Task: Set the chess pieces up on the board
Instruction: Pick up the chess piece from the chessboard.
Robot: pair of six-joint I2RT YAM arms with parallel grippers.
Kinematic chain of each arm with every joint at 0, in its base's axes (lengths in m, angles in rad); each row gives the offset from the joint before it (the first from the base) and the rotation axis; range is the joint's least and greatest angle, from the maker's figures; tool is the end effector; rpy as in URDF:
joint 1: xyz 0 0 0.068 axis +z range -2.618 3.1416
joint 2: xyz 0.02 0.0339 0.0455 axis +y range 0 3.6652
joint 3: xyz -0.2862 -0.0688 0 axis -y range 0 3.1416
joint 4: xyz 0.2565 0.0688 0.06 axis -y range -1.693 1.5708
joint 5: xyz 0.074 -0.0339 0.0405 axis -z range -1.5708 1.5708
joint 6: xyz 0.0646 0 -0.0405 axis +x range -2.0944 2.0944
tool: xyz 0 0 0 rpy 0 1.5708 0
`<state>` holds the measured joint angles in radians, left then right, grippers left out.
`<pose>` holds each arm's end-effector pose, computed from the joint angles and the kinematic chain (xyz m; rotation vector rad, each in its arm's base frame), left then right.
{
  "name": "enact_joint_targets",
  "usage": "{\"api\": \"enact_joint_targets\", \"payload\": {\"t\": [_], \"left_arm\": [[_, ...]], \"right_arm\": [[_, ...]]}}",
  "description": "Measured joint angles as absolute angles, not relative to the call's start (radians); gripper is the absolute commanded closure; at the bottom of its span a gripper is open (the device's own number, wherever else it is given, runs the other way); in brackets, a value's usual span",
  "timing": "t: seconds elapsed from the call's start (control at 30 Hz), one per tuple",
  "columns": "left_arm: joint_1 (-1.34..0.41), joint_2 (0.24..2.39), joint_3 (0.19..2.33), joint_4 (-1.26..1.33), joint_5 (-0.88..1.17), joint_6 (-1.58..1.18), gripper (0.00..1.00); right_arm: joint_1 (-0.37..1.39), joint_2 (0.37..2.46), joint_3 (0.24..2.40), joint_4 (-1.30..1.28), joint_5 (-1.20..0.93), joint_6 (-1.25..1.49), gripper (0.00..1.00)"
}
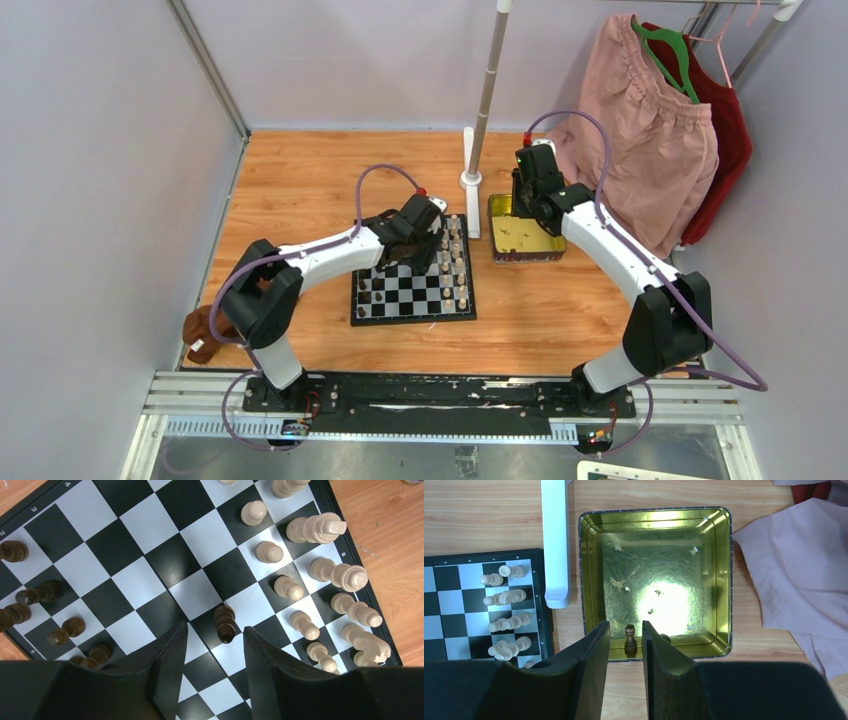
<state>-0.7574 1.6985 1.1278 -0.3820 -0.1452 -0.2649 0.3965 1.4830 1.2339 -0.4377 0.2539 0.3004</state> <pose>0.2859 -0.2575 0.1969 0.5585 2.4622 -0.2341 0.3419 0.1256 0.3069 0.0274 2.2330 0.0928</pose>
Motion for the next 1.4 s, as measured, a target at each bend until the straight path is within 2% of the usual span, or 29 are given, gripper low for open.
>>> {"api": "enact_joint_targets", "payload": {"t": [0.23, 0.4, 1.17, 1.4], "left_arm": [[-0.757, 1.724, 1.144, -0.382, -0.137, -0.262, 0.59], [-0.757, 1.725, 1.158, -0.381, -0.134, -0.263, 0.68], [-0.761, 1.725, 1.145, -0.388, -0.115, -0.266, 0.69], [-0.761, 1.725, 1.136, -0.390, -0.115, -0.273, 0.74]], "right_arm": [[0.397, 1.484, 1.234, -0.437, 0.253, 0.300, 0.66], [0.397, 1.484, 1.234, -0.437, 0.253, 0.300, 0.66], [0.397, 1.492, 1.234, -0.436, 0.236, 0.302, 0.66], [0.397, 1.492, 1.234, -0.435, 0.234, 0.306, 0.66]]}}
